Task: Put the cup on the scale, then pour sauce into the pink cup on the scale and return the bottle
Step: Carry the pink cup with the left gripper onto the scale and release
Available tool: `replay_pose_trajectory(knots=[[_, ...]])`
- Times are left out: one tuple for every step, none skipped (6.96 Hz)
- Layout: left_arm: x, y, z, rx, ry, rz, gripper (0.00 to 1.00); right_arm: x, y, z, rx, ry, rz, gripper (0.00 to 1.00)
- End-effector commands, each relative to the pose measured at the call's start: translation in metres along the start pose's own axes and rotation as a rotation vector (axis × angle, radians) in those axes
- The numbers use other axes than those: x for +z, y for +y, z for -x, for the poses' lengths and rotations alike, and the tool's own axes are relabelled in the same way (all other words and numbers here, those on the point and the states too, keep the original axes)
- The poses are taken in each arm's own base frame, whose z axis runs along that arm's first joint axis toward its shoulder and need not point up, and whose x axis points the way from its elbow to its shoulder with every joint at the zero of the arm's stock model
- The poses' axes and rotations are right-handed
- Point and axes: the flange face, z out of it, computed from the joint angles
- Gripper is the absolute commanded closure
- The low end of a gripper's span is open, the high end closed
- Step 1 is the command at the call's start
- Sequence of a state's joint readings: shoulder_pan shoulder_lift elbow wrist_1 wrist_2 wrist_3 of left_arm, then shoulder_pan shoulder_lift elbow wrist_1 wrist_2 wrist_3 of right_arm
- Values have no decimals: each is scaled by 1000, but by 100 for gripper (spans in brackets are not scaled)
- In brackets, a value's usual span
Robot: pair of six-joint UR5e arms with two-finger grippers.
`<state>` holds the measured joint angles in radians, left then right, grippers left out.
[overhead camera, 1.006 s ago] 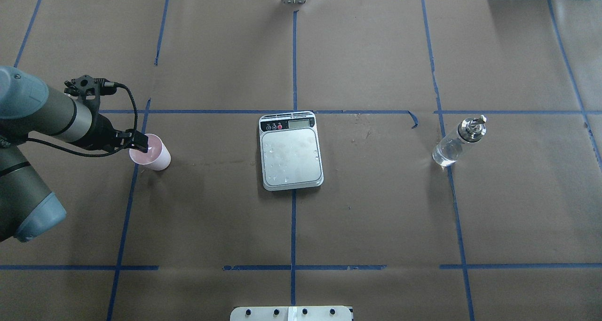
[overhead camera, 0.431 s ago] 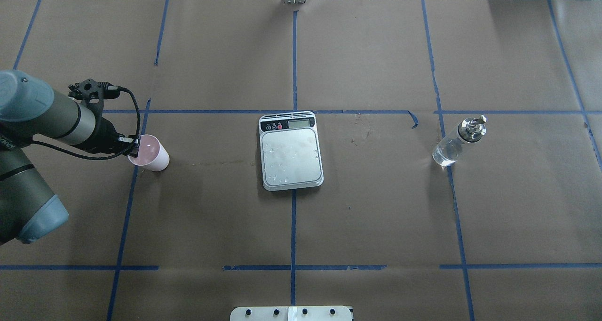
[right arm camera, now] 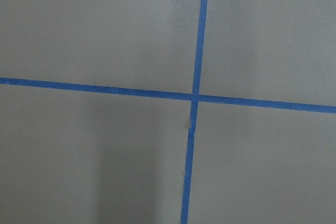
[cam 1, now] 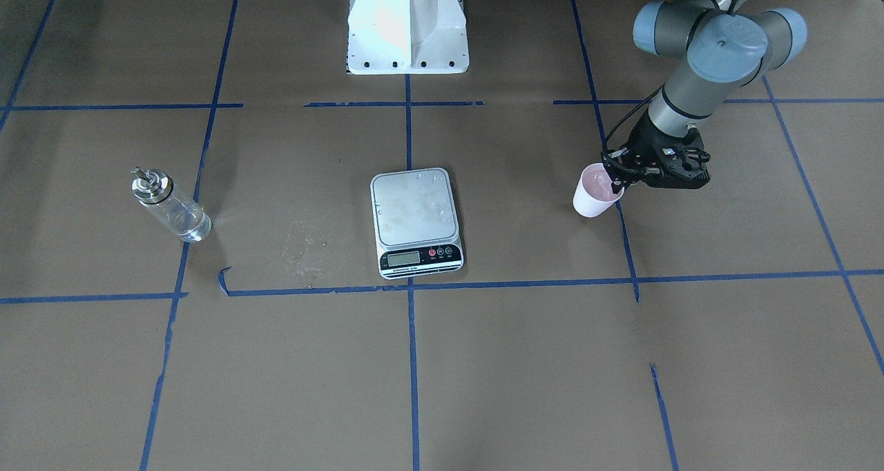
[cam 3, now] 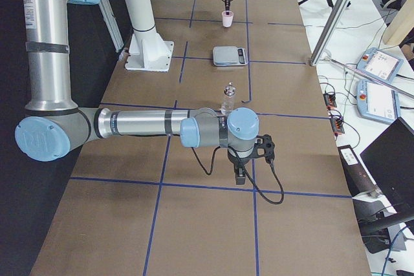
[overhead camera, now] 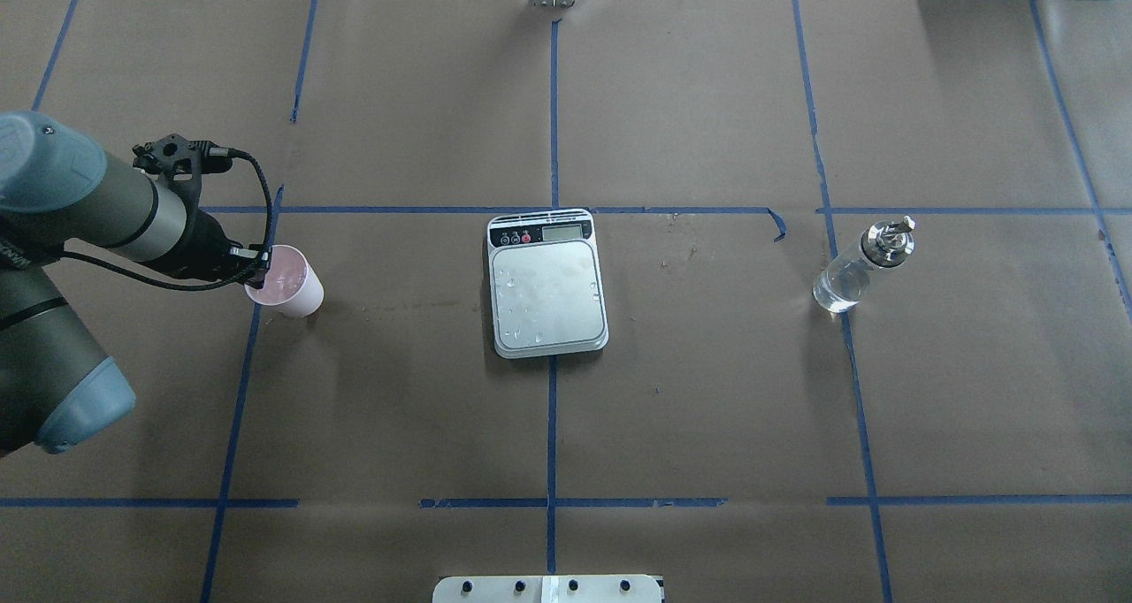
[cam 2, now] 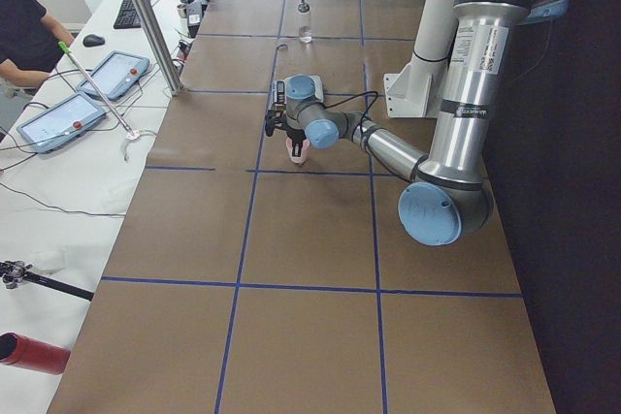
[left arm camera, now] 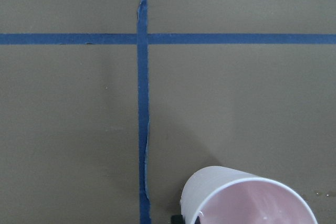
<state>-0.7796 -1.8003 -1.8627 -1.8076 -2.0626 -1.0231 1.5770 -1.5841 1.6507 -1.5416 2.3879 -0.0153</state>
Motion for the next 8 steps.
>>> replay_pose_trajectory(knots=[[-49, -23, -73, -26, -23, 5, 100, 0, -1, 0, -1, 0, -1, 0], [-59, -32, -105, -74, 6, -7, 100, 0, -1, 0, -1, 0, -1, 0], [-64, -43, -145, -113, 38, -9, 100, 0, -1, 0, 0, -1, 0, 0], [-51, -32, -192, -179, 62, 28, 100, 0, -1, 0, -1, 0, -1, 0], [-38, -27, -245, -225, 79, 57, 100, 1, -1, -1, 2, -1, 1, 0], [-31, -16, -278, -243, 84, 82, 100, 2, -1, -2, 4, -1, 4, 0], [-24, -16, -292, -241, 81, 93, 100, 2, 0, -2, 3, -1, 5, 0], [-14, -14, -293, -230, 93, 94, 100, 3, 0, -3, 5, -1, 6, 0]])
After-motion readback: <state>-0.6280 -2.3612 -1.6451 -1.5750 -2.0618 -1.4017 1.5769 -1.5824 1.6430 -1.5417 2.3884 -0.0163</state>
